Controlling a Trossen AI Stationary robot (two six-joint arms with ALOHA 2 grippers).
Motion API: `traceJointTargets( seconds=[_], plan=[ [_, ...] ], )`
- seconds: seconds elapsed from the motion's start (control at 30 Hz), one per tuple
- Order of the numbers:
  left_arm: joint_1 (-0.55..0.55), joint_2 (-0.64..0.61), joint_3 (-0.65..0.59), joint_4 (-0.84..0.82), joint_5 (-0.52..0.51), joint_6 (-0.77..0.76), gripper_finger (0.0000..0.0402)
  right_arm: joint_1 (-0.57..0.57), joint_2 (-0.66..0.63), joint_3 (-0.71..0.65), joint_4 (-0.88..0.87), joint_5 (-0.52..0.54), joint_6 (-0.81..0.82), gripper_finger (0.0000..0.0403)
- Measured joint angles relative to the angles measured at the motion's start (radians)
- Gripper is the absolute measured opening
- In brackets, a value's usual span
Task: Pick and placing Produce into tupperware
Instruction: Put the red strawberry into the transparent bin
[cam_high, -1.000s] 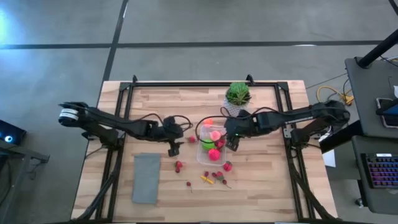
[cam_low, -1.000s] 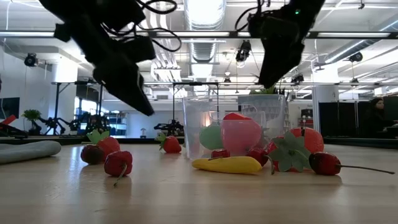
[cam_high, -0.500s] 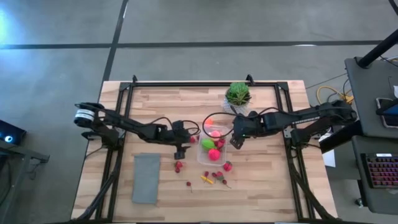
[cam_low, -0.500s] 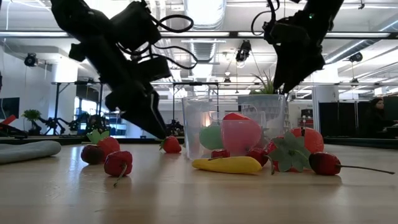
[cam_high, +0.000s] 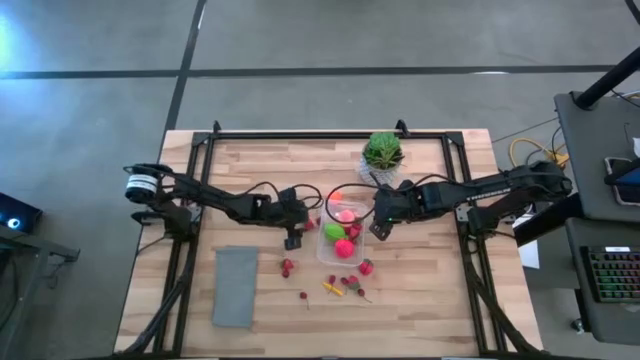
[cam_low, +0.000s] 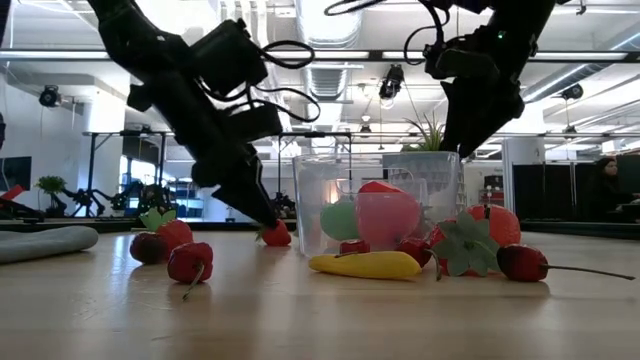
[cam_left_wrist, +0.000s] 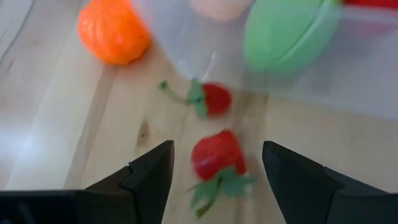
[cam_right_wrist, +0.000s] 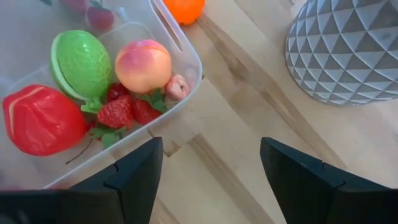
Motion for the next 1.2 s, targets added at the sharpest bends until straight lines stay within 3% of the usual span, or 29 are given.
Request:
traceJointTargets(
  seconds=[0.77,1.2],
  plan=[
    [0.001,0.005,-0.010,0.011,0.017,0.029,0.0228,0.000,0.002,0.000,0.004,0.000,0.000,0.0264],
    [0.001,0.005,-0.011,0.011,0.018,0.027,0.0148,0.000,0.002,0.001,0.008,0.000,0.000,0.0269]
  ],
)
